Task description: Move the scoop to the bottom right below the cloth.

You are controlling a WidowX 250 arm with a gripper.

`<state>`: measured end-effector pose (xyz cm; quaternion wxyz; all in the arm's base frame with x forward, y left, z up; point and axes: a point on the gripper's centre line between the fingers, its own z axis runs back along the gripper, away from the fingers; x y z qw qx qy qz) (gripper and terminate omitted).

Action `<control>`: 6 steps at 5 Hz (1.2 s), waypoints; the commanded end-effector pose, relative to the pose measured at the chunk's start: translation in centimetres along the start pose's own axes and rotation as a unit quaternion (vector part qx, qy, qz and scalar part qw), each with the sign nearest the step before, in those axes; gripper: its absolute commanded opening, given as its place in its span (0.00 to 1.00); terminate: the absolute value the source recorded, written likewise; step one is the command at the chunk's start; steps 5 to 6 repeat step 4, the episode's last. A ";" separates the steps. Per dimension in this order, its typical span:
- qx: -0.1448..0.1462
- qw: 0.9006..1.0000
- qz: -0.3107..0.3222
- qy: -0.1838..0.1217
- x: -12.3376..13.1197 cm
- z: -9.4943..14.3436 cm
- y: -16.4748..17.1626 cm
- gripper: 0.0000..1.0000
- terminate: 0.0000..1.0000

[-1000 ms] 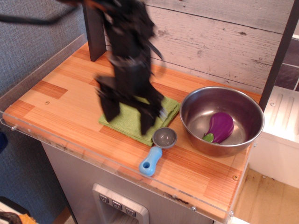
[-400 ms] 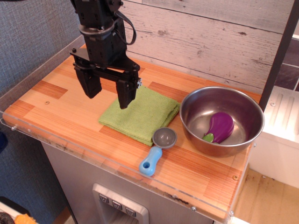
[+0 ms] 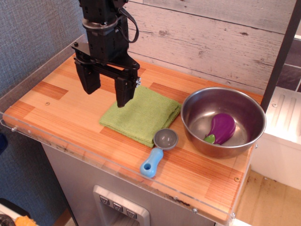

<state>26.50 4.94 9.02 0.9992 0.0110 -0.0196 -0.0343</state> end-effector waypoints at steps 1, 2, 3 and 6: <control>0.005 1.000 -0.001 -0.017 0.3 1.0 0.2 1.00 0.00; 0.005 1.000 -0.001 -0.017 0.3 1.0 0.2 1.00 0.00; 0.005 1.000 -0.001 -0.017 0.3 1.0 0.2 1.00 0.00; 0.005 1.000 -0.001 -0.017 0.3 1.0 0.2 1.00 1.00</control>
